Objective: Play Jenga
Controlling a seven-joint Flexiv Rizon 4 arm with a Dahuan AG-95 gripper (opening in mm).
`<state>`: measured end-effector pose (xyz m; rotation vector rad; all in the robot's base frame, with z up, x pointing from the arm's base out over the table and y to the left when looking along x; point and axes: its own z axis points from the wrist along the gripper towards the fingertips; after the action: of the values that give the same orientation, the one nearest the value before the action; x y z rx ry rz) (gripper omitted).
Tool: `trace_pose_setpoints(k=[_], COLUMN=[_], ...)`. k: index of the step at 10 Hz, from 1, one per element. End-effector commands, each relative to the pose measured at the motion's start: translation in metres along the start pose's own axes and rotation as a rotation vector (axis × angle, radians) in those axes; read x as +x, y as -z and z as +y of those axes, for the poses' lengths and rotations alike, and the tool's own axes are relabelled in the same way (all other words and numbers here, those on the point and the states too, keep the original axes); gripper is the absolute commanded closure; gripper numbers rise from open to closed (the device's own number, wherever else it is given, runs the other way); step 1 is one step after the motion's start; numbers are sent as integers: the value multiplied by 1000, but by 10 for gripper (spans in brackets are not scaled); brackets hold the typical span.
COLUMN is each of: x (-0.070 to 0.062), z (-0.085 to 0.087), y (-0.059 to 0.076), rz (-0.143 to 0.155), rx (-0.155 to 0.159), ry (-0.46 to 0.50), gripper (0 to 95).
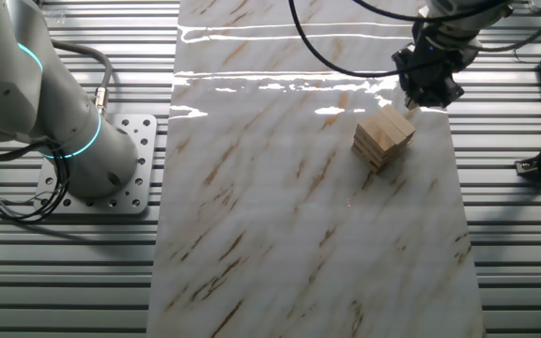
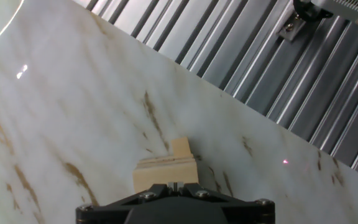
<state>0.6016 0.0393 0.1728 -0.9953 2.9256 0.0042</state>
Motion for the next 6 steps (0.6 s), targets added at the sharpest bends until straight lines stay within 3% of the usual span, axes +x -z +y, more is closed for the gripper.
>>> trace_pose_setpoints(k=[1, 3, 5, 6], x=[1, 1, 1, 1], z=[1, 1, 1, 1], y=[0, 0, 0, 0], rz=[-7, -10, 15, 19], rx=[0, 22, 49, 43], ry=[-26, -82, -100, -95], gripper=[950, 950, 950, 950])
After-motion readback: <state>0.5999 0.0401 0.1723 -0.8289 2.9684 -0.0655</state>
